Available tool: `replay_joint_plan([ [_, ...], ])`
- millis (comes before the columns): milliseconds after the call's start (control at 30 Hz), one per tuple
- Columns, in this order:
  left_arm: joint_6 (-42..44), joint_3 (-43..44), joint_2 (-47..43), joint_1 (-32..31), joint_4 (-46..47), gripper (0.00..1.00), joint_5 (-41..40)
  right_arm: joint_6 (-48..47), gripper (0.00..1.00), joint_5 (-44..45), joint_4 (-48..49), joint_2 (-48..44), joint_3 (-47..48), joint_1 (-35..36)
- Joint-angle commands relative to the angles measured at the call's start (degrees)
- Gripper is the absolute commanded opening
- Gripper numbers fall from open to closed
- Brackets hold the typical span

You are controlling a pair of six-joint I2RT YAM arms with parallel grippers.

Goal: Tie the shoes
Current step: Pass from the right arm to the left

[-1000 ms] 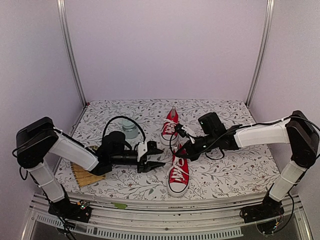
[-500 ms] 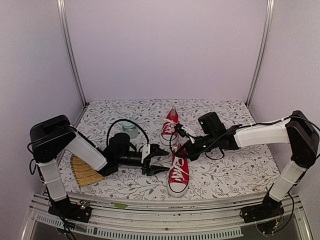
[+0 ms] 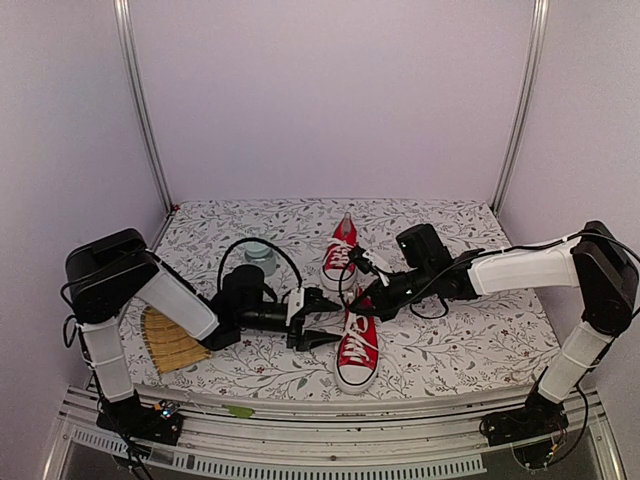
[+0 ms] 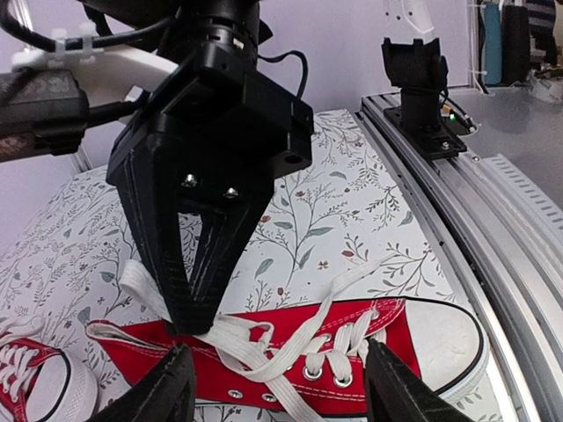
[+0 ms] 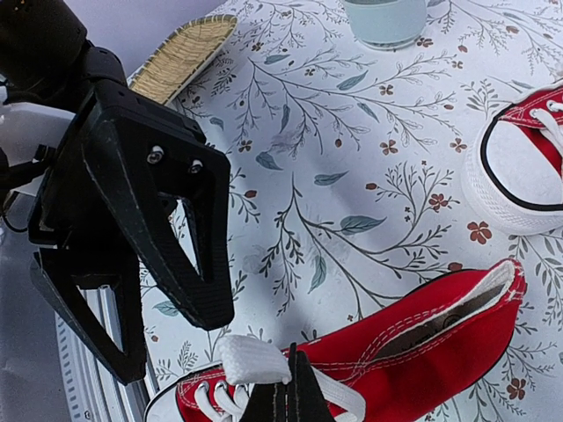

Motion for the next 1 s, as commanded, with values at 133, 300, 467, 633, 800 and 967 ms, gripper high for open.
replay_joint_plan([
  [133,1.23,0.81,2.20,-0.95,2.56,0.66,-1.57,-0.01,0.01,-0.19,1.35,0.20,1.60,-0.07],
  [300,1.62,1.98,3.02,-1.02,1.73,0.65,-1.03,-0.74,0.01,-0.83,1.57,-0.01,1.47,-0.07],
  [467,1.71,2.58,3.37,-1.05,1.51,0.62,-0.49,-0.90,0.01,-1.02,2.06,-0.46,1.19,-0.04],
  [633,1.94,3.52,3.45,-1.03,-0.27,0.57,-0.76,-1.28,0.01,-1.57,2.14,-0.19,1.55,-0.09],
  [800,2.31,5.54,6.28,-1.05,-3.23,0.55,-2.43,-1.19,0.01,-2.02,2.21,-0.13,1.67,-0.07],
  [967,3.76,7.10,7.85,-0.97,-5.00,0.55,-4.00,-1.28,0.01,-2.83,2.21,-0.23,1.74,-0.02],
])
